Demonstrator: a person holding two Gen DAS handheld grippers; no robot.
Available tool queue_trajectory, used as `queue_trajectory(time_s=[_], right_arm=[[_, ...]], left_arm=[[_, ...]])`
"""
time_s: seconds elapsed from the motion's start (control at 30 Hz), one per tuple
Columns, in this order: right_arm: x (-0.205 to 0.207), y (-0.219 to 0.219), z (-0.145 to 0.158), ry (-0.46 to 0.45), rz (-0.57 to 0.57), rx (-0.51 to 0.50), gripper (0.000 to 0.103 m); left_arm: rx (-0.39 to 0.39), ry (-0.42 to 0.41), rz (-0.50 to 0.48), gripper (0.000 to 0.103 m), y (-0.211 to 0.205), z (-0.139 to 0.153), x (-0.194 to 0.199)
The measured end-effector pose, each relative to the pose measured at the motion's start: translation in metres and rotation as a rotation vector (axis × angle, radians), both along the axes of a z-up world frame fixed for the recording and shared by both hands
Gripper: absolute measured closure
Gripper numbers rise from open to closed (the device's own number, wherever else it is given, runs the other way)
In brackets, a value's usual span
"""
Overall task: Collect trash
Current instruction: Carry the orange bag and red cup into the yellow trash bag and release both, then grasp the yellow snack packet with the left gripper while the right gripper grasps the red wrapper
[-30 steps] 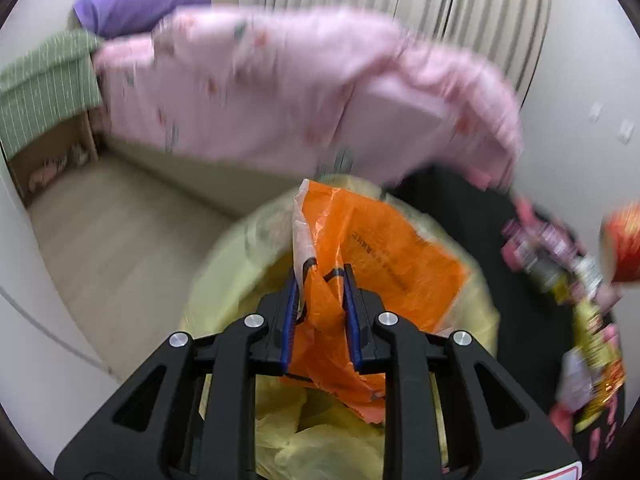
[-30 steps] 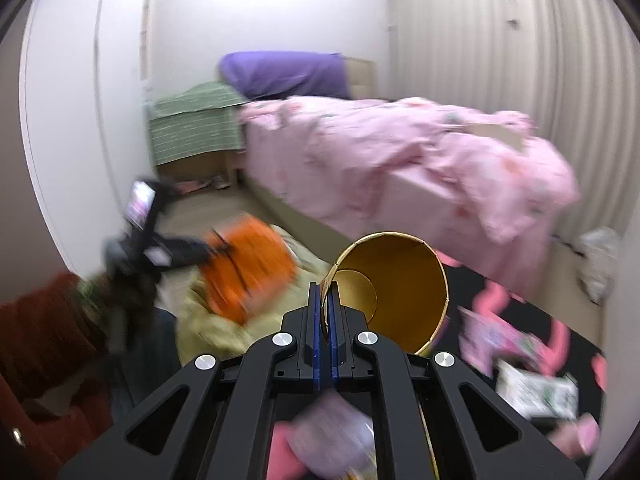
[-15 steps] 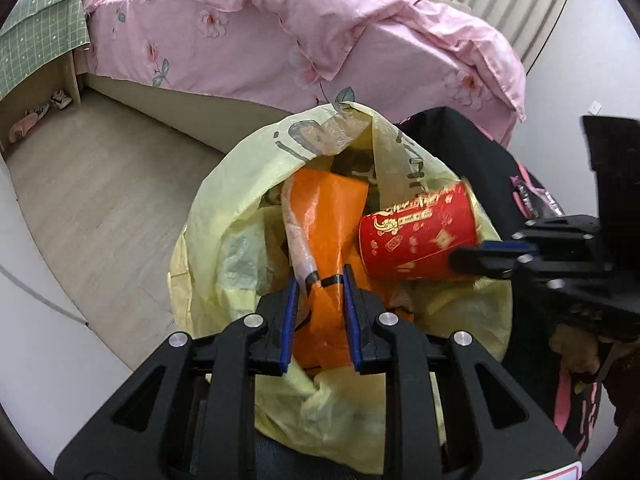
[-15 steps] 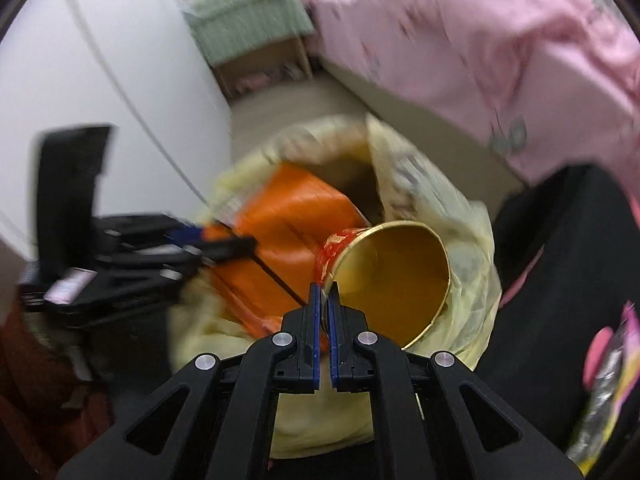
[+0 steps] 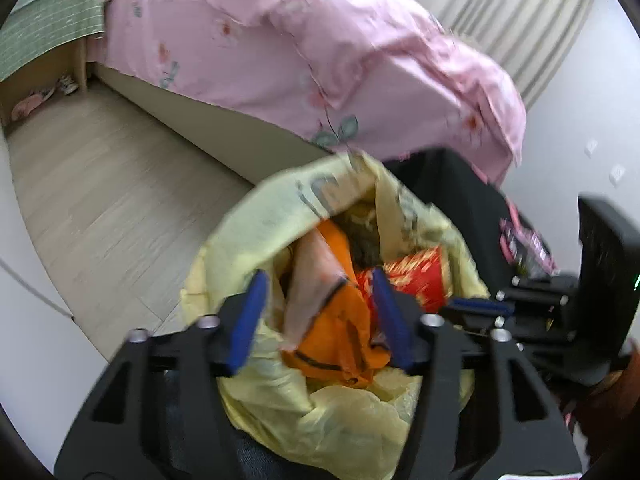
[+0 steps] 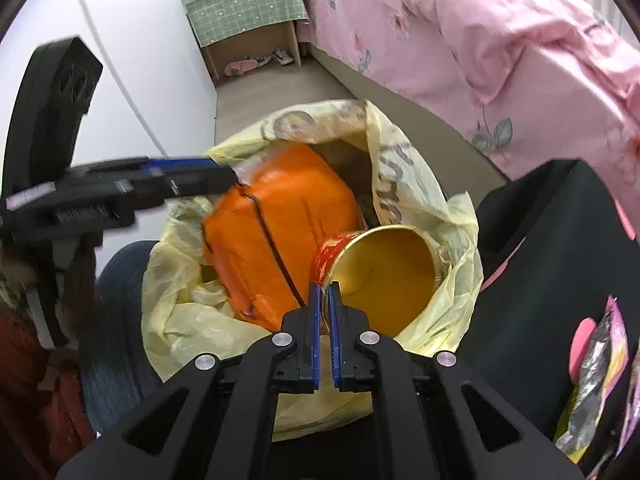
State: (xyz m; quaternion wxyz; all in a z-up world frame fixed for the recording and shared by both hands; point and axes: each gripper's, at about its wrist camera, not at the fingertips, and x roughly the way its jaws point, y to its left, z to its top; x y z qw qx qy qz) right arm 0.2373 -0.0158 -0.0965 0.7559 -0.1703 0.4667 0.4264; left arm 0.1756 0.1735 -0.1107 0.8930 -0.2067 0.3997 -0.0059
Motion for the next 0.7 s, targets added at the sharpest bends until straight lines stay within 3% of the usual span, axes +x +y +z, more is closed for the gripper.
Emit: queue_trajectory(time_s=[0.07,0.1,0.17,0.3,0.4,0.57,0.7], right_arm=[[-0.005,-0.001,0.006,-0.039,0.005,0.001,0.087],[-0.008,-0.003,0.009,-0.053,0.005,0.002,0.072],[-0.010,-0.010,0.015,-0.079,-0.007,-0.004,0.054],[-0.016,-0.037,0.034,-0.096,-0.067,0.052,0.054],[-0.030,-0.072,0.057,-0.164,-0.150,0.090,0.054],[-0.046,-0.145,0.082,-0.262,-0.327,0.141,0.053],[-0.066,-0.213,0.093,-0.301,-0.474,0.203,0.046]], left_arm=[[0.010,-0.027,0.045,0.037,0.007,0.010,-0.008],[0.019,-0.040,0.070,0.036,0.010,0.015,-0.012],[0.035,-0.071,0.121,0.034,0.015,0.027,-0.020],[0.053,-0.124,0.148,0.030,0.013,0.048,-0.034],[0.055,-0.143,0.113,0.030,0.000,0.057,-0.037],[0.118,-0.184,-0.021,0.029,-0.055,0.064,-0.036],[0.121,-0.187,-0.160,0.029,-0.104,0.061,-0.033]])
